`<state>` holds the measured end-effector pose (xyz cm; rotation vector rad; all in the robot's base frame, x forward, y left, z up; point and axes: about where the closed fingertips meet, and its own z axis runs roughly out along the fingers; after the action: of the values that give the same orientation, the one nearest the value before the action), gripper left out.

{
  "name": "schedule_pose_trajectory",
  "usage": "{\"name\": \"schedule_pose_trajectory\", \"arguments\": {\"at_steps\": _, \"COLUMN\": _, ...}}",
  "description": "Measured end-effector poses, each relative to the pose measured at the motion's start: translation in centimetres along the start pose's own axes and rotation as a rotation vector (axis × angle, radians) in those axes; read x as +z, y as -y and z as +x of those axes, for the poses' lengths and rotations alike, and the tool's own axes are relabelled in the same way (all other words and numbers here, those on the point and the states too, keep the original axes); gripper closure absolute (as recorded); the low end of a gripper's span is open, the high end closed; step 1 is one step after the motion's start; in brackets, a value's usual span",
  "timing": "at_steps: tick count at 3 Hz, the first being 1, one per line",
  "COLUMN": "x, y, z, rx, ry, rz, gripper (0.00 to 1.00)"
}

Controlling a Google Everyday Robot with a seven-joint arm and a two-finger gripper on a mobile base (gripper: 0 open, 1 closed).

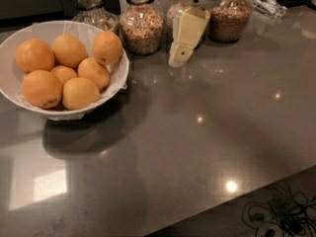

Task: Pick orange from white bowl

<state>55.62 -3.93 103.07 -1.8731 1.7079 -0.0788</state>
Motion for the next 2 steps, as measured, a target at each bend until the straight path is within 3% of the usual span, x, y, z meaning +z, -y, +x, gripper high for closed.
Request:
{"name": "schedule_pose_trajectory", "arguments": {"at_steps": 1, "x": -0.1, "y": -0.1, "z": -0.3, "rx": 0.0, "ry": 0.009, "rz": 0.008, "gripper": 0.0}}
{"name": "schedule_pose_trajectory", "arguments": {"at_steps": 2, "x": 2.2, "y": 0.1, "z": -1.3, "rx": 0.015, "ry": 0.068, "rz": 0.024, "gripper": 0.0}}
